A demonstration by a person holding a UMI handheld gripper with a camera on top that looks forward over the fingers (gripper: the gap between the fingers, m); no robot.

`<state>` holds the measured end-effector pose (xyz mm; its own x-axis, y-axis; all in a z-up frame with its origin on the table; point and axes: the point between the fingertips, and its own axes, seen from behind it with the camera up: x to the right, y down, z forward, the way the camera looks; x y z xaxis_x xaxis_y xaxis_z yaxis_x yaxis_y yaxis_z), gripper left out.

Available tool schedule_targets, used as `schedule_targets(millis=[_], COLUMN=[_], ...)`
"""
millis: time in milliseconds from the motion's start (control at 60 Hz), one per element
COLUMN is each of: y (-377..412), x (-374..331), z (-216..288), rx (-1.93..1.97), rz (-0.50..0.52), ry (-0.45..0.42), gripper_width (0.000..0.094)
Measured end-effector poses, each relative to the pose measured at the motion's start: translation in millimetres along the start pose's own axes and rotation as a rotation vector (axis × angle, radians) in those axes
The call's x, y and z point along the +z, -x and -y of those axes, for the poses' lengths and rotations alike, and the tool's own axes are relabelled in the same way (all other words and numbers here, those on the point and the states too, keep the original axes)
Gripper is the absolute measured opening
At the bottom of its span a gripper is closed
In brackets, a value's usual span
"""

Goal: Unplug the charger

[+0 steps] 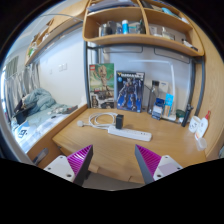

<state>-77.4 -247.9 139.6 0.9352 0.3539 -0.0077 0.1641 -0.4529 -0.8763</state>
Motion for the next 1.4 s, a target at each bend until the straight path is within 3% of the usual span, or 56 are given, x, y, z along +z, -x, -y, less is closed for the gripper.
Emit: schedule_targets(millis=[67, 350, 433, 550, 700, 817, 867, 1017, 1100, 1217, 1400], y=[-4, -23, -31, -46, -52, -51, -54, -123, -175, -243, -304], x=[39, 185, 216, 253, 279, 280, 276, 209, 171, 144, 153], z=[-3, 20, 34, 40, 41, 45, 68, 221, 254, 219, 68], rx=[0.02, 0.15, 0.166, 0.181, 0.162, 0.122, 0.14, 0.13, 0.133, 0.158, 0.222], rz=[-0.031, -0.18, -0.212, -0.257, -0.278, -0.279, -0.252, -0.301, -0.352, -0.411, -0.428], ry=[0.026, -0.01, -0.054, -0.069, -0.071, -0.003, -0.033, -0.285, -0.326, -0.238, 0.076], gripper_width=[0.0861, 0.0817, 0.0687, 0.0591, 0.0204, 0.0141, 0.012, 0.0118, 0.0117, 0.0116, 0.0116])
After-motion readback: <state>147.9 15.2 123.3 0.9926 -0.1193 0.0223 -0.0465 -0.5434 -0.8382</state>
